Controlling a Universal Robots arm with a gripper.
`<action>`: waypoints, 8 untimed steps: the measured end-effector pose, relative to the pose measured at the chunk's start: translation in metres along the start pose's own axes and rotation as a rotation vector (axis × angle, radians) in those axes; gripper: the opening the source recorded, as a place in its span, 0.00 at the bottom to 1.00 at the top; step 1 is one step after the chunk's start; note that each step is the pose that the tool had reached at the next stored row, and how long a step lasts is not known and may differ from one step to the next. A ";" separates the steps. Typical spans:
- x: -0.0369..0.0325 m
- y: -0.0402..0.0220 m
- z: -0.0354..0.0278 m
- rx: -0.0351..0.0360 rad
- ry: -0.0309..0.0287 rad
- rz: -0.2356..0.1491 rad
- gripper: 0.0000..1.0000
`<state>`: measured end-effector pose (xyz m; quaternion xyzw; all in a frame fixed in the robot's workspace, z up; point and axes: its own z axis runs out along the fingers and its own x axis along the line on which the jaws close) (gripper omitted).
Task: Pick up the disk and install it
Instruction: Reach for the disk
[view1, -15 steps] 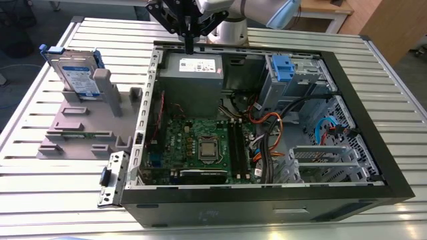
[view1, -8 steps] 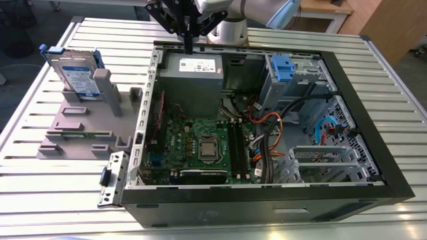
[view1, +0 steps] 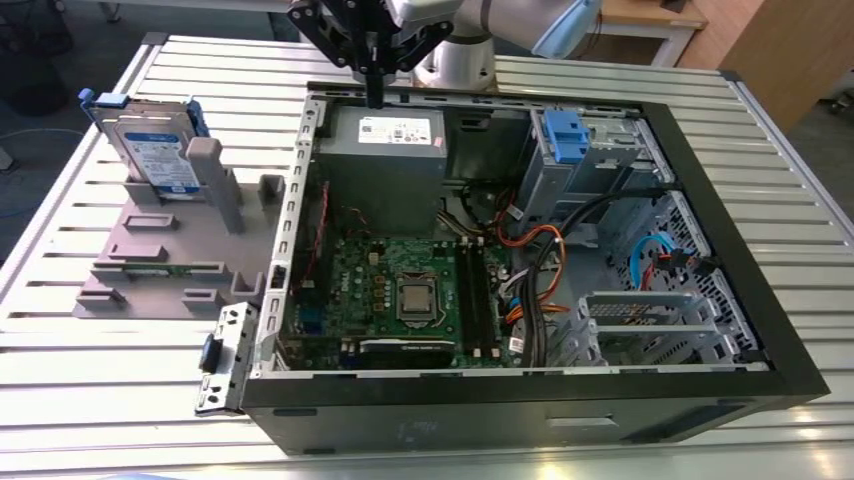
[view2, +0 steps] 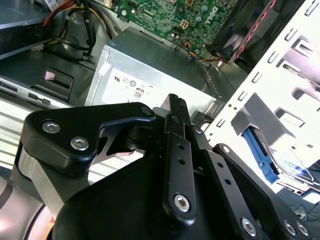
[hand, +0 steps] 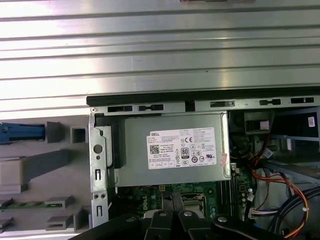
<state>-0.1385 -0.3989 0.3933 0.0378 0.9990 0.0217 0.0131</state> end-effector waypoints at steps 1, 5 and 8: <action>0.0002 0.0000 0.0000 0.0000 0.0000 0.000 0.11; 0.0023 -0.0002 0.0000 0.0000 0.0000 0.000 0.11; 0.0042 -0.0003 -0.0001 0.0001 0.0000 0.000 0.11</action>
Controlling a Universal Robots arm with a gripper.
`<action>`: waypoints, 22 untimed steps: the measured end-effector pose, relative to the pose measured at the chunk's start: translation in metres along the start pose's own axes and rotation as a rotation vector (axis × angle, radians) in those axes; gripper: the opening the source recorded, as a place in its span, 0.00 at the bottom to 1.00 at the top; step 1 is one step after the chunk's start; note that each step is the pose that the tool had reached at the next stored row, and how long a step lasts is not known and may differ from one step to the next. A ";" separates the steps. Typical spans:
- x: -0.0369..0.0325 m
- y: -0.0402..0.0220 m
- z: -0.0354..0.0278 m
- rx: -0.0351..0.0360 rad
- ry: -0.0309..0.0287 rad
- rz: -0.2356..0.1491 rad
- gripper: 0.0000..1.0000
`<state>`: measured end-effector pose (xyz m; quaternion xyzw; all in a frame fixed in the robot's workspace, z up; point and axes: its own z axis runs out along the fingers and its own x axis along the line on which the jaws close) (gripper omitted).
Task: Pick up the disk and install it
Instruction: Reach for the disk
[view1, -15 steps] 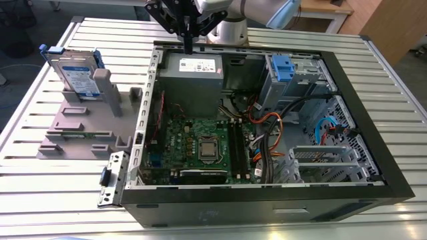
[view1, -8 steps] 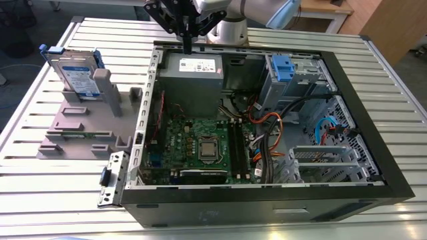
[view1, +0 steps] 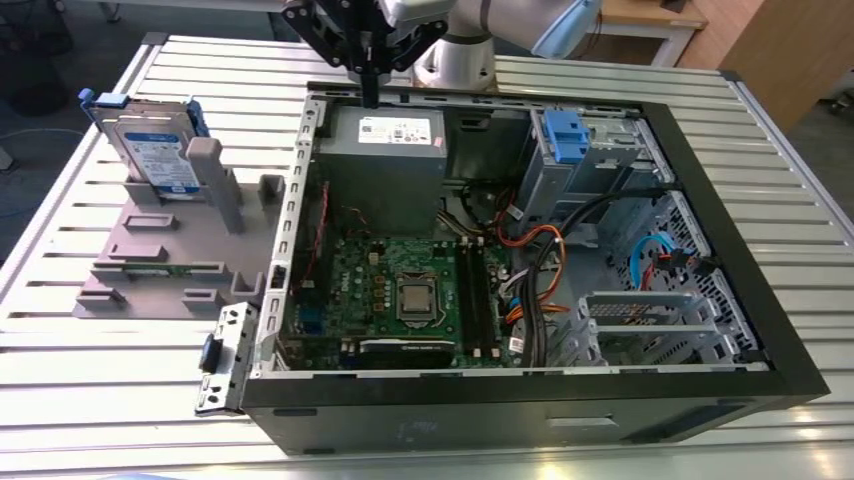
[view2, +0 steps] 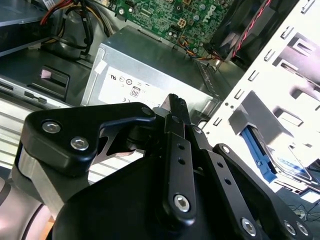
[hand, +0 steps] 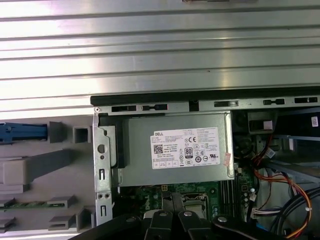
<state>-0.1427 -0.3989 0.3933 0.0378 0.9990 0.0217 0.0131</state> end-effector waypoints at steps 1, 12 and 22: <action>0.0002 0.0000 0.0000 0.0000 0.0000 0.000 0.11; 0.0026 -0.0002 -0.0001 0.0000 0.0000 0.000 0.11; 0.0048 -0.0004 -0.0001 0.0000 0.0000 0.000 0.11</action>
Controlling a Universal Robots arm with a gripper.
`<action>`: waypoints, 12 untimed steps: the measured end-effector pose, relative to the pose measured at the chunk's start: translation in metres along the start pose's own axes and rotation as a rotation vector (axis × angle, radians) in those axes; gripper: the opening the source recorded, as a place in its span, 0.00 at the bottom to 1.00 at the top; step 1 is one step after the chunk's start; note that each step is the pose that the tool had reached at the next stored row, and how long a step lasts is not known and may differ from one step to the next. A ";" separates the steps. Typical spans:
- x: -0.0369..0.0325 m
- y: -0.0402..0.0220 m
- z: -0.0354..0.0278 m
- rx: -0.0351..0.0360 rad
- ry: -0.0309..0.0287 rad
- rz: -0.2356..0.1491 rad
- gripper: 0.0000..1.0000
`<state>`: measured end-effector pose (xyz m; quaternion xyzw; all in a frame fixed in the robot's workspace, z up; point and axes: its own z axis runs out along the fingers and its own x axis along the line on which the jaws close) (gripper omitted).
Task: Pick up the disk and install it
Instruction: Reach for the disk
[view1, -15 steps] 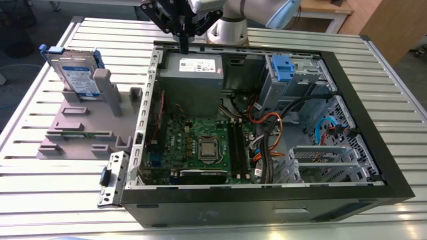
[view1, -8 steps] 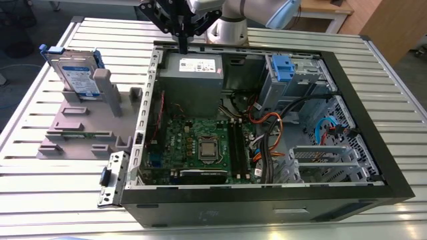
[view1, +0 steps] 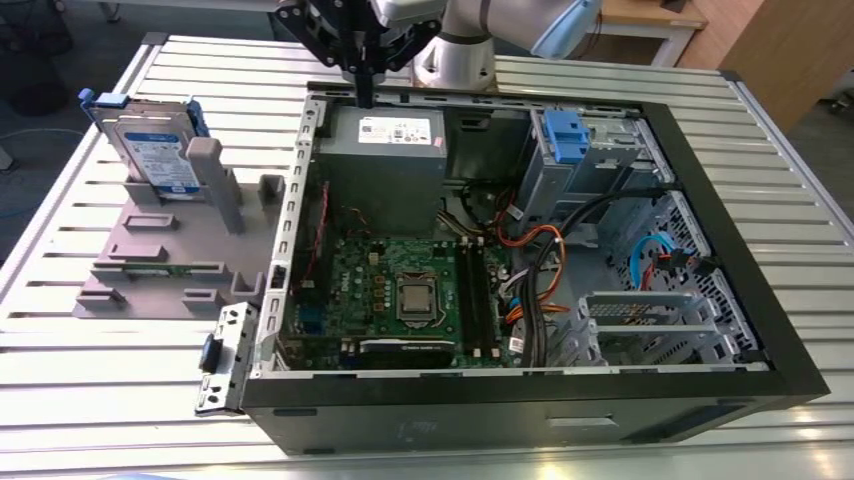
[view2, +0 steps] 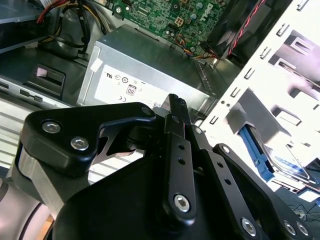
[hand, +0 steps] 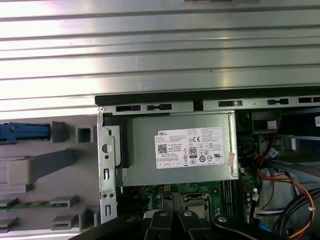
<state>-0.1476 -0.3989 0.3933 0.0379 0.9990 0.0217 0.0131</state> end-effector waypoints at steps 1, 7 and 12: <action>0.0002 0.0000 0.0000 0.0001 0.0000 0.000 0.11; 0.0016 -0.0001 -0.0001 0.0001 0.0001 0.000 0.11; 0.0028 -0.0002 -0.0001 0.0001 0.0000 0.000 0.11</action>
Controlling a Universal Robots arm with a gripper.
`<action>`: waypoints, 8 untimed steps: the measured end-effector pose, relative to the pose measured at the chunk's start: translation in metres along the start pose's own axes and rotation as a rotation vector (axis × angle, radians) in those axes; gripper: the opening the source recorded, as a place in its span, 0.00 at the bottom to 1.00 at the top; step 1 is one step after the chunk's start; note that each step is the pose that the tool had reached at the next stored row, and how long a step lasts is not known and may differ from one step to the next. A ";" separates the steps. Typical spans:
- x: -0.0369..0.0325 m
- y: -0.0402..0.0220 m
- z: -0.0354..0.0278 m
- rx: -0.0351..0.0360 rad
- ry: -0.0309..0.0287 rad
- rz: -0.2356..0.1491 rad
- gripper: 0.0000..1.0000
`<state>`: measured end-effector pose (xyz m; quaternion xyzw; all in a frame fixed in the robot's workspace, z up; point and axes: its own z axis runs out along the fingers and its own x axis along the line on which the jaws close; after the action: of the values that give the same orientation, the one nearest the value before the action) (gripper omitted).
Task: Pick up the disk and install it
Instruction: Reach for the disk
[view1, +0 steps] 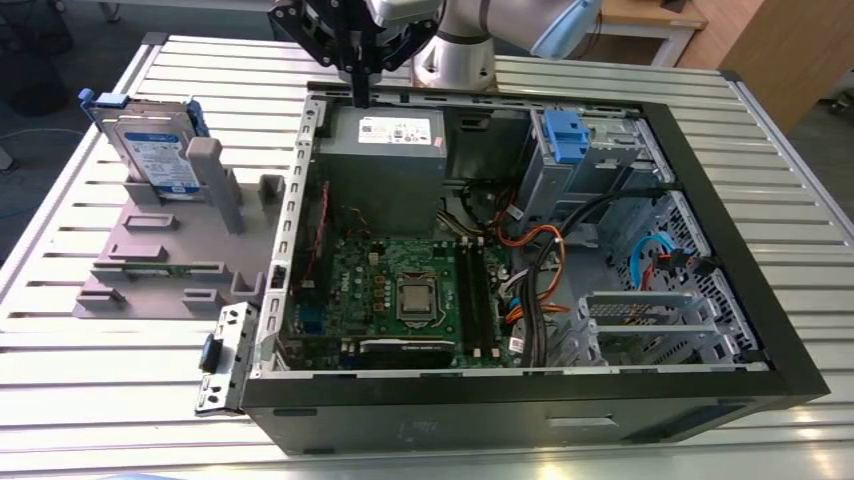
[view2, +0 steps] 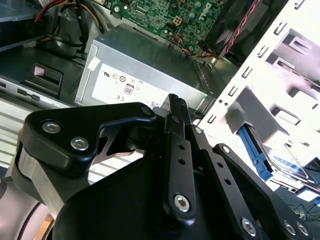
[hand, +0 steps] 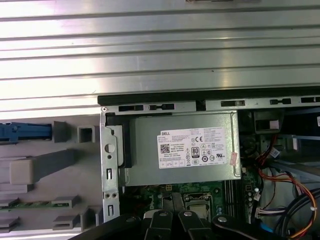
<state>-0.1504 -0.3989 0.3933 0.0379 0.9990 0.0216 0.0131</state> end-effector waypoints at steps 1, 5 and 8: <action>0.0002 0.0000 0.0000 0.0000 0.0000 0.000 0.11; 0.0010 -0.0001 0.0000 0.0000 0.0000 0.000 0.11; 0.0016 -0.0001 0.0000 -0.0001 -0.0001 0.000 0.11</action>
<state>-0.1520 -0.3989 0.3933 0.0379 0.9990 0.0217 0.0131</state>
